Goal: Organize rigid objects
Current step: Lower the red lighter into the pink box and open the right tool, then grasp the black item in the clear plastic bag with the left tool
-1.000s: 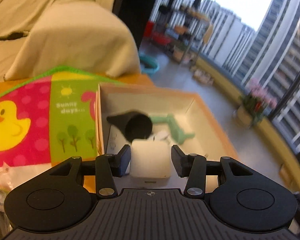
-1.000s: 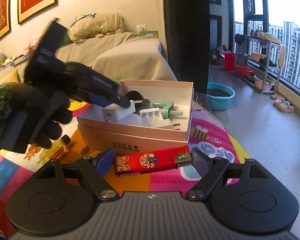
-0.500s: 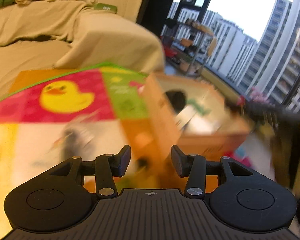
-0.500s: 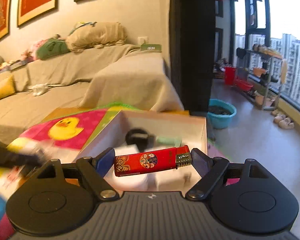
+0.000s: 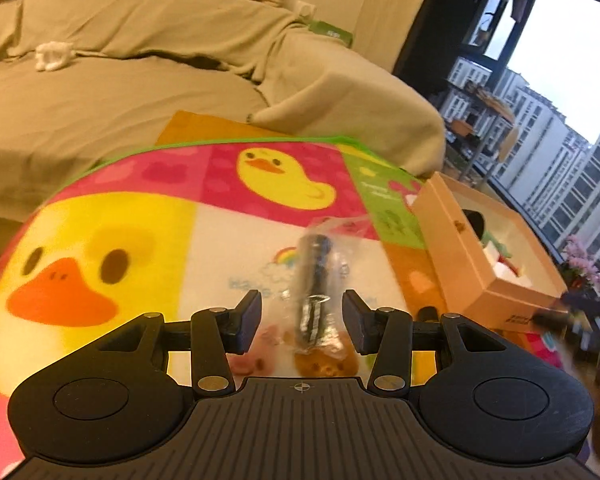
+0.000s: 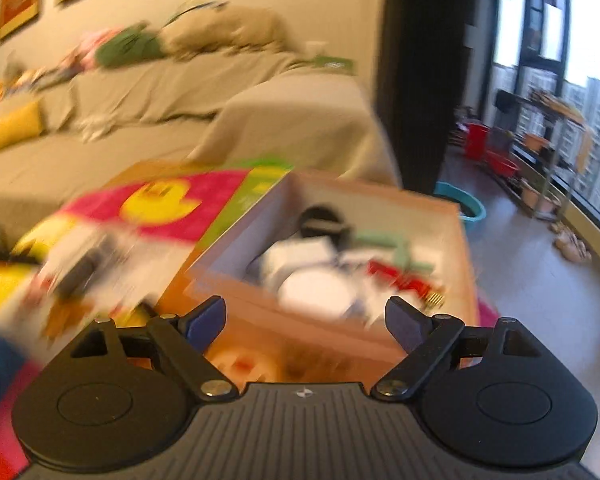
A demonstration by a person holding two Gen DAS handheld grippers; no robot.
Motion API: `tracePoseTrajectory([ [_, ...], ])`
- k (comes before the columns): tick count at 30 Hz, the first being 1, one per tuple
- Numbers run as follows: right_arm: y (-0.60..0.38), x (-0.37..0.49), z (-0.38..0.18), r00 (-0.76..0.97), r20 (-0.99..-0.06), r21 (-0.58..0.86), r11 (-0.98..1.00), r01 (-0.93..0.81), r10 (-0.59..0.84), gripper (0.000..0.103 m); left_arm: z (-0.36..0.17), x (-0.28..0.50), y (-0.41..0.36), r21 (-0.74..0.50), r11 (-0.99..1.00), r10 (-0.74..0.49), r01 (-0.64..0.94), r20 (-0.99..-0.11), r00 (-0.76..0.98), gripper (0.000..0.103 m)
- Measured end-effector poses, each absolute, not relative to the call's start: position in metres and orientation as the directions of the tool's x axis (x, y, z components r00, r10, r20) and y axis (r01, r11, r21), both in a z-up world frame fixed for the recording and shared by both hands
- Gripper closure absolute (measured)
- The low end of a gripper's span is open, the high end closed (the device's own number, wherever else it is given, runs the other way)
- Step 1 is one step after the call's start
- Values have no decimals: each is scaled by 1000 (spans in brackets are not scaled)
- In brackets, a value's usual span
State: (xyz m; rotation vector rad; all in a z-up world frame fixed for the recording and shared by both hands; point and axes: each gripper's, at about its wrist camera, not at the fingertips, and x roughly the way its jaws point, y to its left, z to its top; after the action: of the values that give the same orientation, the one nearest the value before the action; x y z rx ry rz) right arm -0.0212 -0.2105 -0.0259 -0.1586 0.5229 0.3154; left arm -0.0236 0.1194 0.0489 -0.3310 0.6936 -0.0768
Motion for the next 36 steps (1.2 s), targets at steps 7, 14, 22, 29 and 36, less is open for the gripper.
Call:
tracePoseTrajectory([
  [7,-173,-58,-38,773,-532,-166,853,-494,345,16,57,-15,60,-327,922,-368,205,-587,721,54],
  [14,-172,-55,-58,757,-585,-191,858,-477,291,16,34,-6,7,-214,943,-332,256,-681,653,54],
  [22,-179,-55,-74,752,-603,-190,868,-459,266,15,26,2,3,-201,953,-301,226,-710,637,56],
  [29,-182,-54,-76,760,-593,-175,879,-444,266,9,24,5,2,-194,956,-290,218,-712,639,57],
  [36,-184,-53,-77,762,-590,-164,884,-437,267,7,40,2,18,-246,946,-321,209,-648,691,58],
])
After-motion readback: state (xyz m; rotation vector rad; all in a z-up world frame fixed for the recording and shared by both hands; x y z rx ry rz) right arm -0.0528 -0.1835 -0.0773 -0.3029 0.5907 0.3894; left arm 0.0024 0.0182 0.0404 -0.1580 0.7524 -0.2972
